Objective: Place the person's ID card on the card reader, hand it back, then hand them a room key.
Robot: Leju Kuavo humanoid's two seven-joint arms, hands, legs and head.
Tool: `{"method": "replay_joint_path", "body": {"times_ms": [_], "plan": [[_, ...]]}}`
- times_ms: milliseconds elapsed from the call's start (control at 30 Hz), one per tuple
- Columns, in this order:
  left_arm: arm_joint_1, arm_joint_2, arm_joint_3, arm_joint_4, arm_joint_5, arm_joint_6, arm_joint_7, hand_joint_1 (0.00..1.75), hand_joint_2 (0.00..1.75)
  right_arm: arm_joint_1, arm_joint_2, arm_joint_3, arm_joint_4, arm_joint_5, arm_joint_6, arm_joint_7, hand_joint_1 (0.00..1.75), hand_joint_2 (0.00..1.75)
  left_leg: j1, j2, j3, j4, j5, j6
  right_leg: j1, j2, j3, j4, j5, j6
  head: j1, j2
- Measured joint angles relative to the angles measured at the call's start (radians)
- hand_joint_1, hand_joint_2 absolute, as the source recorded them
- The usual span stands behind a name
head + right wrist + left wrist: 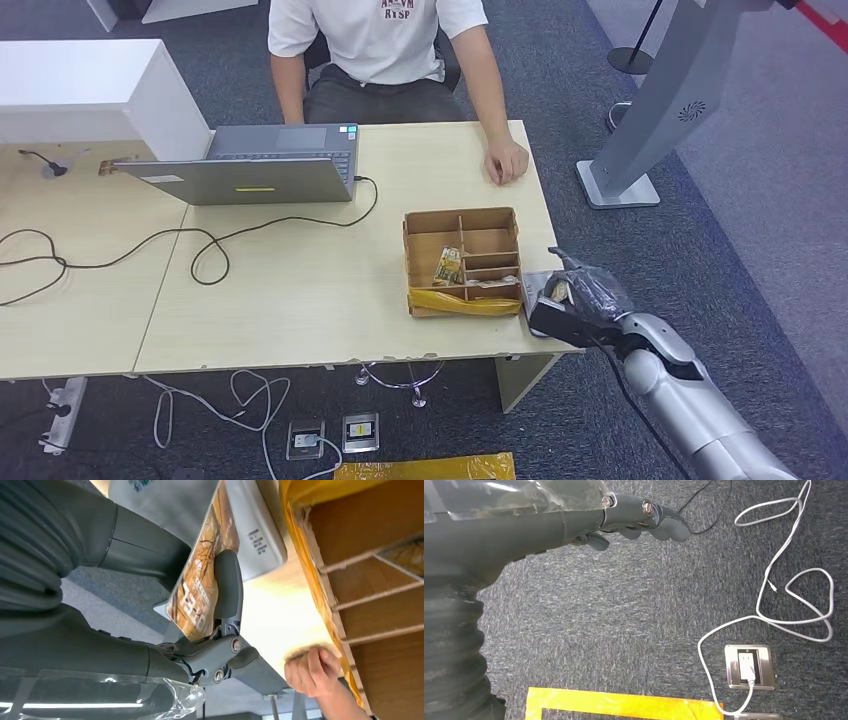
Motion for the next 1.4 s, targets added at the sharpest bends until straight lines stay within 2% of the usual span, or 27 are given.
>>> {"method": "replay_joint_path", "body": {"times_ms": [400,567,767,1000,1167,1400], "plan": [[0.0,0.004,0.0,0.0,0.0,0.0,0.0,0.0,1.75,0.005,0.0,0.009,0.002,-0.016,-0.017,0.004,1.75,1.75,0.0,0.0,0.0,0.0,0.0,0.0,0.0,0.0,0.0,0.0,0.0,0.0,0.0,0.0],[0.0,0.004,0.0,0.0,0.0,0.005,0.0,0.0,1.75,-0.053,0.0,-0.006,0.007,-0.031,-0.051,-0.019,1.75,1.75,0.0,0.001,0.0,0.0,0.0,0.0,0.0,0.001,0.0,0.0,0.0,0.0,0.0,0.0],[0.0,0.003,-0.001,0.0,-0.002,0.012,-0.009,0.0,1.75,-0.213,0.002,-0.044,0.043,0.019,-0.072,-0.101,1.75,1.75,-0.001,0.001,-0.001,0.0,0.0,0.0,-0.001,0.001,0.0,0.001,0.001,0.001,0.0,0.0],[-0.007,0.001,-0.018,0.0,-0.02,0.004,-0.034,0.0,1.75,-0.558,0.025,-0.055,0.188,0.083,-0.095,-0.233,1.75,1.75,-0.002,0.001,-0.003,0.0,0.002,0.0,-0.002,0.001,-0.003,0.002,0.002,0.002,0.0,0.0],[-0.01,0.0,-0.037,0.0,-0.036,-0.016,-0.041,0.0,1.75,-0.729,0.078,-0.043,0.308,0.131,-0.076,-0.27,1.75,1.75,-0.001,0.0,-0.004,0.0,0.002,0.0,-0.001,0.0,-0.003,0.002,0.001,0.001,0.0,0.0],[-0.023,0.004,-0.065,-0.001,-0.048,-0.031,-0.04,0.0,1.75,-0.835,0.192,0.013,0.476,0.208,-0.057,-0.254,1.75,1.75,0.0,0.0,-0.004,0.0,0.002,-0.001,0.0,-0.001,-0.003,0.002,0.001,0.001,0.0,0.0]]}}
